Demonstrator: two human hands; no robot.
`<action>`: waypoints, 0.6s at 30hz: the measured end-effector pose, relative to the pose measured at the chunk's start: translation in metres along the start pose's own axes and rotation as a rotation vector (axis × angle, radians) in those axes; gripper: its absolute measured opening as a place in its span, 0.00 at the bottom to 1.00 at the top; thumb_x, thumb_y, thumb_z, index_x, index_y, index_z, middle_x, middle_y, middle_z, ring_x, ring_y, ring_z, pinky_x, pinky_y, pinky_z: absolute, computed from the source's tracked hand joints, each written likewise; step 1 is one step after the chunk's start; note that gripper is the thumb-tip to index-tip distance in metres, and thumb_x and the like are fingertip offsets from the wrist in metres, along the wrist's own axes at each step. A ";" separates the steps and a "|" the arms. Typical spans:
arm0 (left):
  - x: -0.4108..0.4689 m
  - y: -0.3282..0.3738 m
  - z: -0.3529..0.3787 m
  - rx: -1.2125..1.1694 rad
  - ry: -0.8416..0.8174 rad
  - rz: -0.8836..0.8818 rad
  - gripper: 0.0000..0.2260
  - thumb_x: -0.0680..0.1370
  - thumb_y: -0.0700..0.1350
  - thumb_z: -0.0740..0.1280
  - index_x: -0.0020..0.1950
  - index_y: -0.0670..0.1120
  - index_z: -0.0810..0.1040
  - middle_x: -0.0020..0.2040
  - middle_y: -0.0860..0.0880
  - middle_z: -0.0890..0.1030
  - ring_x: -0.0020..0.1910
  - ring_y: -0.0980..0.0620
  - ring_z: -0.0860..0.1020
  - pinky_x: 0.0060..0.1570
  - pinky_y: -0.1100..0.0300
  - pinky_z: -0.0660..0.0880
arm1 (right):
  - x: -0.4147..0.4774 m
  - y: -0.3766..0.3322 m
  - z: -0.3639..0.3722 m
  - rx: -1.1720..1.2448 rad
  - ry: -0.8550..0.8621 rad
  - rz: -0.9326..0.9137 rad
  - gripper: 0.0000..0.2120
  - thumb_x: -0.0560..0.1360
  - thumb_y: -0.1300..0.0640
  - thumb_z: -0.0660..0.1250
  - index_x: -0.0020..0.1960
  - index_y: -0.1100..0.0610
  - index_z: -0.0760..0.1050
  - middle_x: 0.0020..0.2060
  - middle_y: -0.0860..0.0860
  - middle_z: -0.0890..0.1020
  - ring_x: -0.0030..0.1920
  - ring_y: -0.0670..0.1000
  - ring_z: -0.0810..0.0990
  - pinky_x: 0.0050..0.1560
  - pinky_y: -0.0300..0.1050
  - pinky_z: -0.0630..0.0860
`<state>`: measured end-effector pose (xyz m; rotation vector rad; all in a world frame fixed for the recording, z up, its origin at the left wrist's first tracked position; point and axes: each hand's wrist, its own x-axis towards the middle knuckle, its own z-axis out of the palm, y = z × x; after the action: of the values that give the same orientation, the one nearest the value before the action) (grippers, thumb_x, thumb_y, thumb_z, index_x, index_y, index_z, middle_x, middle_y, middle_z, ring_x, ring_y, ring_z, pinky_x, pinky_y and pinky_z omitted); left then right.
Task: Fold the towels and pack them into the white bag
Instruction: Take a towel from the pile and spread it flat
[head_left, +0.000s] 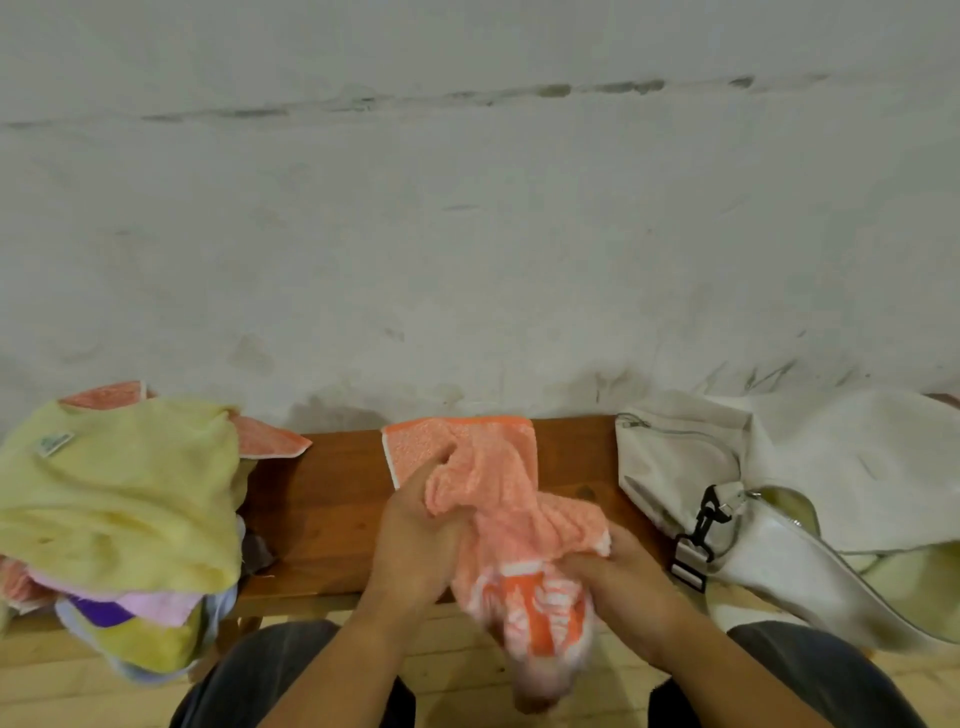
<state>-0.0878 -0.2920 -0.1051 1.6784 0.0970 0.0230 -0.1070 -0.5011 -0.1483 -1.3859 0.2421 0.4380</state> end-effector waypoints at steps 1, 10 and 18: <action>0.001 0.008 -0.003 0.015 0.072 0.153 0.22 0.77 0.36 0.71 0.63 0.61 0.79 0.66 0.53 0.80 0.61 0.61 0.79 0.56 0.63 0.78 | 0.001 -0.002 -0.002 0.023 0.045 -0.118 0.21 0.74 0.66 0.73 0.65 0.57 0.78 0.56 0.58 0.86 0.57 0.61 0.85 0.62 0.62 0.78; 0.011 -0.030 -0.015 0.142 -0.093 -0.387 0.11 0.77 0.42 0.69 0.59 0.49 0.83 0.46 0.52 0.87 0.49 0.49 0.85 0.56 0.45 0.81 | 0.007 0.009 -0.008 0.078 0.158 0.167 0.14 0.77 0.63 0.69 0.63 0.63 0.78 0.49 0.62 0.87 0.51 0.63 0.86 0.59 0.61 0.80; 0.008 -0.046 -0.013 0.194 -0.378 -0.739 0.41 0.68 0.76 0.65 0.71 0.50 0.74 0.63 0.48 0.82 0.61 0.46 0.79 0.66 0.46 0.73 | 0.007 0.009 -0.001 -0.014 -0.024 0.348 0.11 0.84 0.57 0.62 0.50 0.63 0.80 0.27 0.53 0.84 0.31 0.47 0.84 0.35 0.38 0.78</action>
<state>-0.0828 -0.2738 -0.1496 1.7205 0.4367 -0.8761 -0.1044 -0.4997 -0.1594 -1.3548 0.4649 0.7445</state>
